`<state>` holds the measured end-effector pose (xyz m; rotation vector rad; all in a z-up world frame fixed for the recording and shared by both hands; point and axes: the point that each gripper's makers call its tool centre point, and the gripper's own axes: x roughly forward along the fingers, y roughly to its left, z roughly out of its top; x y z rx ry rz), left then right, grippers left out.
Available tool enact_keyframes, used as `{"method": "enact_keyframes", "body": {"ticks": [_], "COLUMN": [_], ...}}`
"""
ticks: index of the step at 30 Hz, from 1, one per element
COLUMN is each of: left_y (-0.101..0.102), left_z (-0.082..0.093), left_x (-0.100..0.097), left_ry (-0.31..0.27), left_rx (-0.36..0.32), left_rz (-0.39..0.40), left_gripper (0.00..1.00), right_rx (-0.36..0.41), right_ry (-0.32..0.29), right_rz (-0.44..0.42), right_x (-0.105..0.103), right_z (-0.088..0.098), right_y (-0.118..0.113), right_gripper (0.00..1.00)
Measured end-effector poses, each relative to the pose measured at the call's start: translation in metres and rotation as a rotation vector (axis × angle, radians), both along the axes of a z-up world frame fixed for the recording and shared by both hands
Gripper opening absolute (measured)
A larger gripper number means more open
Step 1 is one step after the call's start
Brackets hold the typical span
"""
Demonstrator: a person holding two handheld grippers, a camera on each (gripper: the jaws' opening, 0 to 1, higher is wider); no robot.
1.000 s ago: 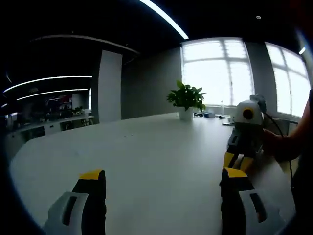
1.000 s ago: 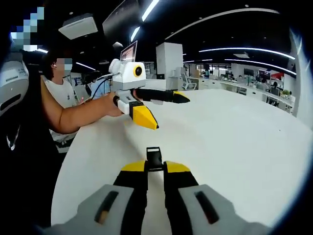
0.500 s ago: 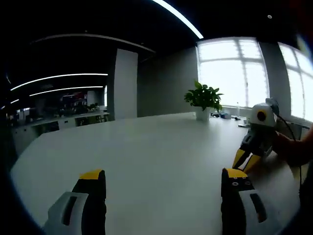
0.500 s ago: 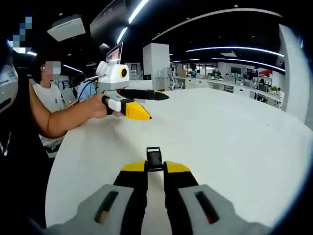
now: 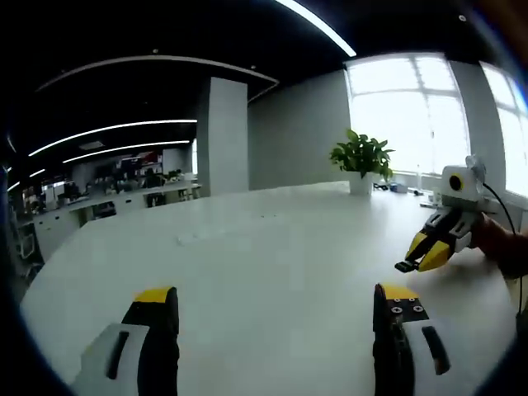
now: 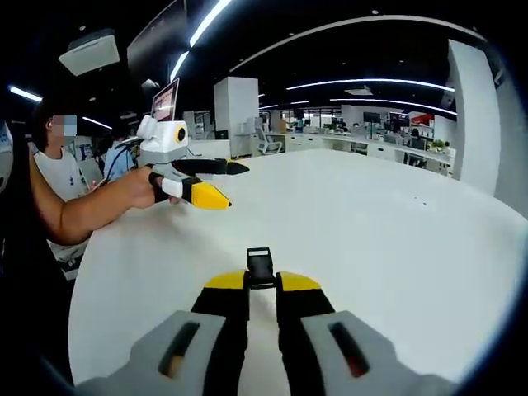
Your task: Snap the two parts of the plastic buckle together until the buckle closes and remains connected.
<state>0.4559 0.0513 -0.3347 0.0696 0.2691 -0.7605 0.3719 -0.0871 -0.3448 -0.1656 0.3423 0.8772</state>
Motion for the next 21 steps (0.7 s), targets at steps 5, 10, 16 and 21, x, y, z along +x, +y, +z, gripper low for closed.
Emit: {"method": "enact_keyframes", "body": {"ticks": [5,10,16,21], "left_y": [-0.002,-0.002,-0.004,-0.009], "left_z": [-0.003,-0.004,-0.004,-0.009], "left_x": [-0.002,-0.002,-0.004,-0.006], "left_ry": [0.006,0.008,0.021,0.025], "left_rx": [0.010,0.013,0.001,0.027], "left_rz": [-0.011,-0.013,-0.020,-0.034], "left_gripper": [1.00,1.00,1.00,1.00], "right_rx": [-0.006,-0.007,-0.003,-0.003], "right_ry": [0.002,0.008,0.005,0.004], "right_rz": [-0.011,-0.036,-0.056,-0.082], "right_x": [0.003,0.008,0.011,0.017], "right_z": [-0.001,-0.002,-0.002,-0.002], "right_y": [-0.003,-0.009,-0.011,-0.017], "right_gripper": [0.10,0.10,0.10,0.10]}}
